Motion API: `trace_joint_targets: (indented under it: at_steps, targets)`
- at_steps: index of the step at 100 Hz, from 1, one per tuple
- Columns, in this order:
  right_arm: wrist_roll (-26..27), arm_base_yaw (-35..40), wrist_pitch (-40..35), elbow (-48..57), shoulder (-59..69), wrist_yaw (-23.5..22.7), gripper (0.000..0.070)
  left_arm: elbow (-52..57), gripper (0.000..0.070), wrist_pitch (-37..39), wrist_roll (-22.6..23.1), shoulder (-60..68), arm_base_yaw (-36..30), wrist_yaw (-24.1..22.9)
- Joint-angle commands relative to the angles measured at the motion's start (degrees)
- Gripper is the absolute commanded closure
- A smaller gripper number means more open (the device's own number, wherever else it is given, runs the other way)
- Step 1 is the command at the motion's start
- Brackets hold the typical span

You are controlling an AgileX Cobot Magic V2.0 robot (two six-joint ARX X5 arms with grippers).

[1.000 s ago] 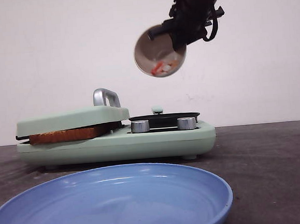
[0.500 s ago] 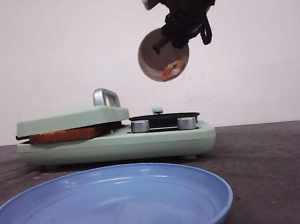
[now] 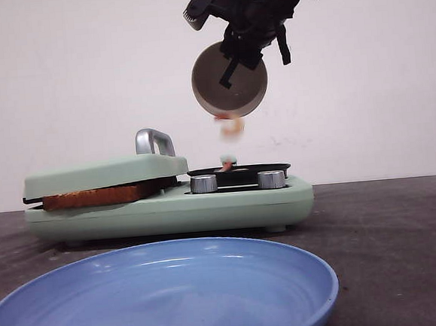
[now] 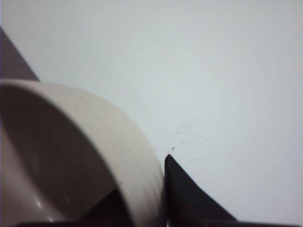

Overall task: Make breakfast with bread and shrimp
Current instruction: 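Tilt the bowl with the right gripper to pour shrimp into the pan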

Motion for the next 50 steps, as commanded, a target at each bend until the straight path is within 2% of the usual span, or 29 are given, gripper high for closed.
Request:
trace_joint_targets:
  at_steps: [1,14,18,24,28,42,50]
  targets:
    - [-4.0,0.6,1.4,1.4,0.9,0.4,0.07,1.0,0.07,0.6,0.3,0.3,-0.3,-0.2]
    - [-4.1,0.7,2.8,1.4,0.9,1.6,0.07,1.0,0.07,0.5,0.3,0.3,-0.3,-0.2]
    - [-1.3,0.7,3.0,1.5,0.9,2.1,0.07,1.0,0.07,0.5,0.3,0.3,-0.3,-0.2]
    - [5.4,0.6,1.4,1.8,0.9,4.6,0.07,1.0,0.07,0.5,0.3,0.3,-0.3,-0.2]
    - [10.1,0.5,-2.4,2.5,0.4,6.2,0.07,1.0,0.07,0.5,0.3,0.3,-0.3,-0.2]
    - [31.7,-4.3,-25.6,7.1,-2.5,6.6,0.07,1.0,0.07,0.5,0.3,0.3,-0.3,-0.2]
    - [44.6,-8.8,-38.2,9.6,-4.2,3.9,0.07,1.0,0.07,0.6,0.4,0.3,-0.3,-0.2]
